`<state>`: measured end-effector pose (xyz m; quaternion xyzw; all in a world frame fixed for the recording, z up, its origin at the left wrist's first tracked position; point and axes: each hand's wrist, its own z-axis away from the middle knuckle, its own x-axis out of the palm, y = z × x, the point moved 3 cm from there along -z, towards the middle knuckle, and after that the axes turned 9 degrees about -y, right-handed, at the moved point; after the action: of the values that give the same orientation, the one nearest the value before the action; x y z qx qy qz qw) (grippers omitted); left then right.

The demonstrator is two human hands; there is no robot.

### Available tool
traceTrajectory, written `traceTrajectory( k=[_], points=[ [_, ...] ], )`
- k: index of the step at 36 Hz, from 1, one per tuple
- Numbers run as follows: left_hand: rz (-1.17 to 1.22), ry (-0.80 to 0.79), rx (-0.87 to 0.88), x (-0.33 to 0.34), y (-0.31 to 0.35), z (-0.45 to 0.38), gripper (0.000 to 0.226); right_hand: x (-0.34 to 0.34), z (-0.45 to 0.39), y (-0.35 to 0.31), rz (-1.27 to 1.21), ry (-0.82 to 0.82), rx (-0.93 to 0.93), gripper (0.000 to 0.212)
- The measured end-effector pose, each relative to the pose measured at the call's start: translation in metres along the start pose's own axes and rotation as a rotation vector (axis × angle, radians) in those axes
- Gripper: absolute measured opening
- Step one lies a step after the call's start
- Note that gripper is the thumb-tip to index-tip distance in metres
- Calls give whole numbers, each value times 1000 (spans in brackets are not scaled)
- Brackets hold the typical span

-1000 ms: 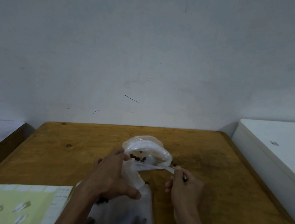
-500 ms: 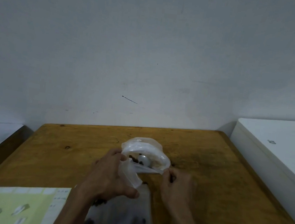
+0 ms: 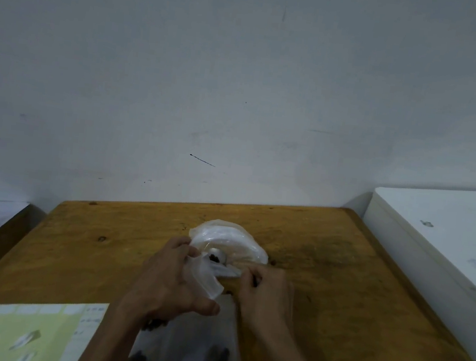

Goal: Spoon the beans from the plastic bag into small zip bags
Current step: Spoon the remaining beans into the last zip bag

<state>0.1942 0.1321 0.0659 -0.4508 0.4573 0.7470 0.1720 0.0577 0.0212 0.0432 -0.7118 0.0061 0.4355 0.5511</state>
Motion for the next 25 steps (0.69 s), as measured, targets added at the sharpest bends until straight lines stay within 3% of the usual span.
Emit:
traceTrajectory(
  k=[8, 11, 15, 18, 21, 25],
  points=[
    [26, -19, -9, -3, -3, 3, 114, 5, -3, 11, -682, -15, 277, 16],
    [31, -13, -11, -2, -4, 4, 113, 10, -5, 14, -671, 60, 205, 24],
    [39, -12, -7, -2, -5, 6, 115, 13, -6, 13, -260, 236, -3, 31],
    [31, 2, -4, -2, -4, 6, 114, 14, -4, 7, -158, 288, -69, 35],
    [20, 11, -5, -1, -2, 5, 113, 18, -6, 6, -198, 194, 20, 38],
    [17, 20, -4, -2, -1, 6, 113, 22, -13, 16, -562, 94, 327, 32]
  ],
)
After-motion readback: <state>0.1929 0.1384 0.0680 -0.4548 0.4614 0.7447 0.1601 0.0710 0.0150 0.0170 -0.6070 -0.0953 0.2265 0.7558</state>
